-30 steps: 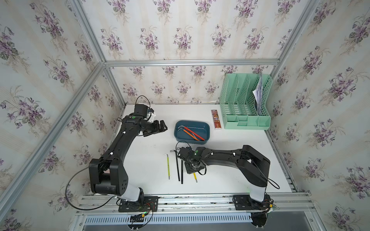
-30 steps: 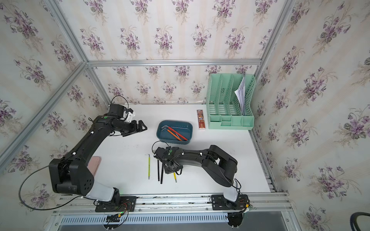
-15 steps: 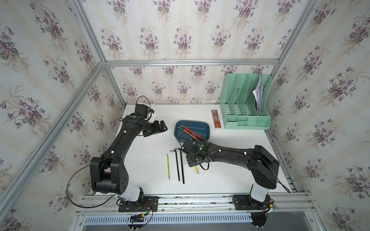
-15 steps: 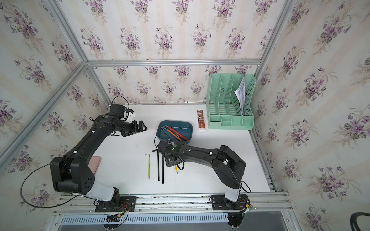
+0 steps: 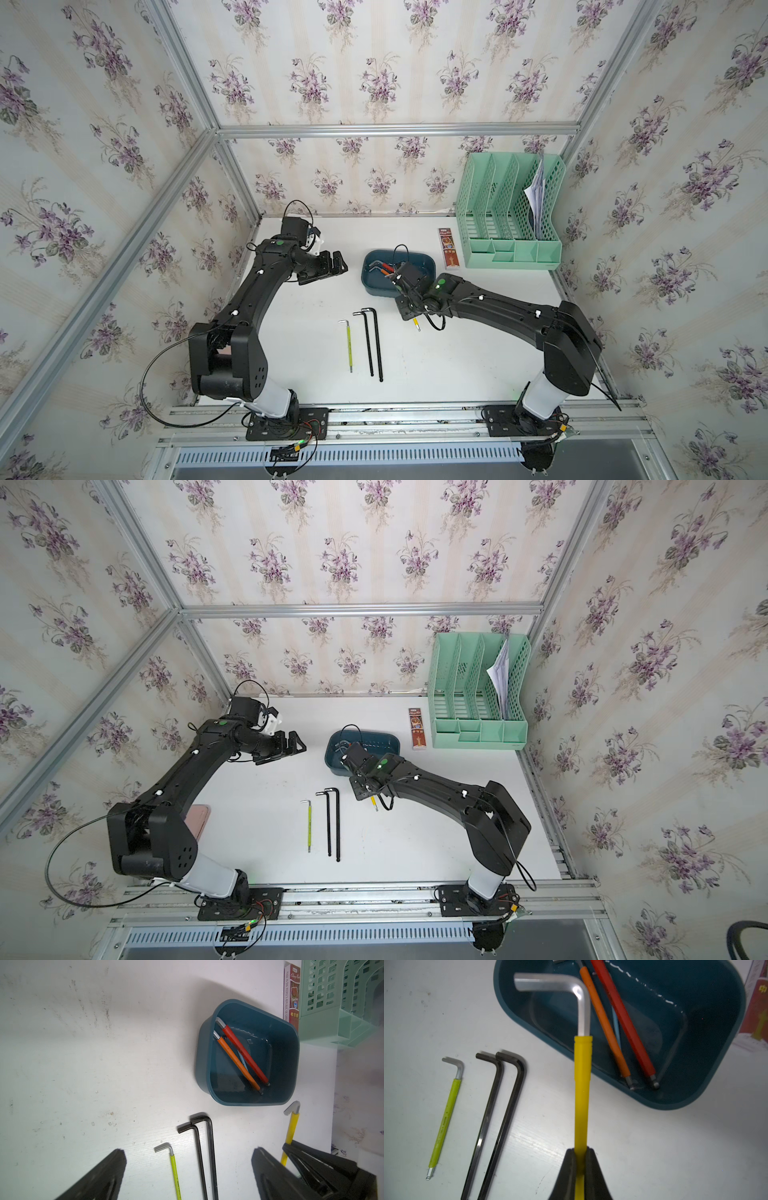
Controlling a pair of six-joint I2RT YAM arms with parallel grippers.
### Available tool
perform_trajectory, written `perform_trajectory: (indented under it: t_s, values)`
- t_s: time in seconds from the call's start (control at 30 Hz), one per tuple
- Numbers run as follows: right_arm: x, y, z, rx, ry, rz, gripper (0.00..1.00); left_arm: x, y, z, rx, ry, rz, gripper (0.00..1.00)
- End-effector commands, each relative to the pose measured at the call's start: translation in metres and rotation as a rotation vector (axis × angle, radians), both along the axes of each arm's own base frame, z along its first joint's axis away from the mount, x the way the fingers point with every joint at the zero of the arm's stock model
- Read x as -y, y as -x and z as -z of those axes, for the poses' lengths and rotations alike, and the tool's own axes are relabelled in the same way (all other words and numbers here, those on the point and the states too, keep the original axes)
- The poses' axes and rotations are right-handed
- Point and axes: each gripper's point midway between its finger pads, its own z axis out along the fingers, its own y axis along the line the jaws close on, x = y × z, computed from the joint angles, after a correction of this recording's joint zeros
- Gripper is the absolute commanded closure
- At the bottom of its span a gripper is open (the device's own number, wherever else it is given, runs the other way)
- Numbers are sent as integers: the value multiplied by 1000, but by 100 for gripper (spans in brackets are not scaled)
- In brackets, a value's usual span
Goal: Put the hex key on the desktop into the storage box
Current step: Pick up the Allen key from the center of the board, then place the Allen key in the storage box.
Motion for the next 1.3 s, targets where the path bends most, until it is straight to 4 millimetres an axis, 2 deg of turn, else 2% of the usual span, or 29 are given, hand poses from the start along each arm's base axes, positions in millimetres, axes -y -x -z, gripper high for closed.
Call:
perform_trajectory:
  t_s: [0.0,0.1,0.17,0.33,0.6,0.8,1.0,1.1,1.17,1.27]
  values:
    - [-10,-23,-19,70,-12,-116,100,0,2,1,-10,0,2,1]
    - [-16,-40,-29,110,0,-189,100,1,2,-1,-6,2,3,1]
    - [-21,-47,-28,119,33,-246,100,0,2,0,-9,2,2,1]
    - [-24,-63,-16,135,151,-322,100,1,3,-2,-4,2,5,1]
    - [-30,-102,-4,166,198,-396,100,-1,3,1,-13,-8,4,1]
    - [-21,-129,15,142,220,-414,100,-2,2,2,-12,-13,1,1]
    - [-23,-130,39,70,206,-421,100,-2,1,3,-17,-15,3,1]
    - [-18,-130,44,56,225,-401,100,-3,1,6,-24,-16,-1,1]
    - [-19,-127,43,45,216,-402,95,-2,1,6,-25,-12,1,1]
    - [-16,-128,37,54,219,-383,77,-2,1,7,-27,-11,1,1]
